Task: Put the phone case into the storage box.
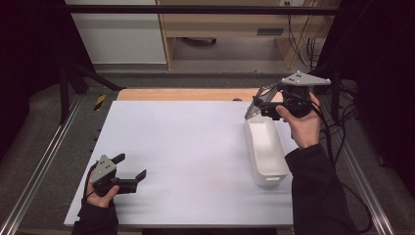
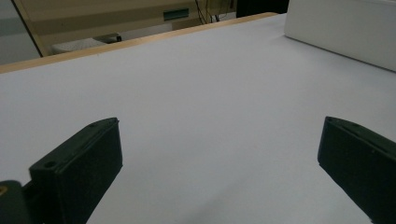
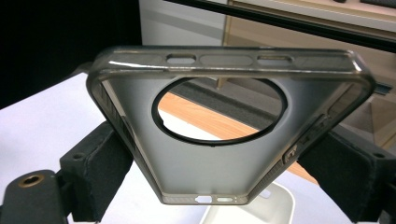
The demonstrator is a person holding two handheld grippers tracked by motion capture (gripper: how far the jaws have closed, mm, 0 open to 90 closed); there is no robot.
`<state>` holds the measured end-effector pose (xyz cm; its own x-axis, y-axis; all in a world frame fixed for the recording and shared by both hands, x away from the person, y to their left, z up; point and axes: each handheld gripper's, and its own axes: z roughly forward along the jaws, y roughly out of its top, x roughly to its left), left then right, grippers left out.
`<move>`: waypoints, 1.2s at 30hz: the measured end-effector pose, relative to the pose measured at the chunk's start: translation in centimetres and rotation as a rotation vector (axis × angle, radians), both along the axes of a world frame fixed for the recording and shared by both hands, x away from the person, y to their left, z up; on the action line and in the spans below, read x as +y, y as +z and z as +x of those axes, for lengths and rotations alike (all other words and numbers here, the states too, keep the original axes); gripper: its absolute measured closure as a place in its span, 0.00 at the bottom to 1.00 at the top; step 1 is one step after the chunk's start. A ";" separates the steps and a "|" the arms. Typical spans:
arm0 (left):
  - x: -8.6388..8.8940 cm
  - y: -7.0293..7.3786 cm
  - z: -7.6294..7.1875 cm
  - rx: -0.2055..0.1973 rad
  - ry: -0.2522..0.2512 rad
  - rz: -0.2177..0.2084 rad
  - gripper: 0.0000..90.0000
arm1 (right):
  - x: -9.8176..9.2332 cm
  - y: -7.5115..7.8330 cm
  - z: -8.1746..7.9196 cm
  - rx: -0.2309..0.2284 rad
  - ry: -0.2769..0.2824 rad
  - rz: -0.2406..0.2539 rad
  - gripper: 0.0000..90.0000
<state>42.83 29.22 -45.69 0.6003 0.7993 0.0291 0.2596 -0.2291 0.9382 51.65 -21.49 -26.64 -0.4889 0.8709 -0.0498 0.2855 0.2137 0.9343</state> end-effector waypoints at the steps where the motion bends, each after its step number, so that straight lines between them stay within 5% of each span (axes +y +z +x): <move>1: 0.0 0.0 0.0 0.001 -0.001 0.000 0.00 | 0.0 0.0 0.1 0.001 -0.006 -0.001 0.13; 12: -0.1 -0.1 0.1 0.003 -0.005 0.010 0.00 | -0.2 -0.8 2.1 0.013 -0.070 -0.010 0.13; 36: -0.3 -0.2 0.2 0.007 -0.015 0.020 0.00 | -0.5 -4.1 5.8 0.118 -0.227 -0.014 0.13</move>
<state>42.99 28.93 -45.90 0.6123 0.7895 0.0406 0.2623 -0.2514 0.9317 57.45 -22.02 -30.73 -0.2837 0.9588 -0.0169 0.4343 0.1442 0.8892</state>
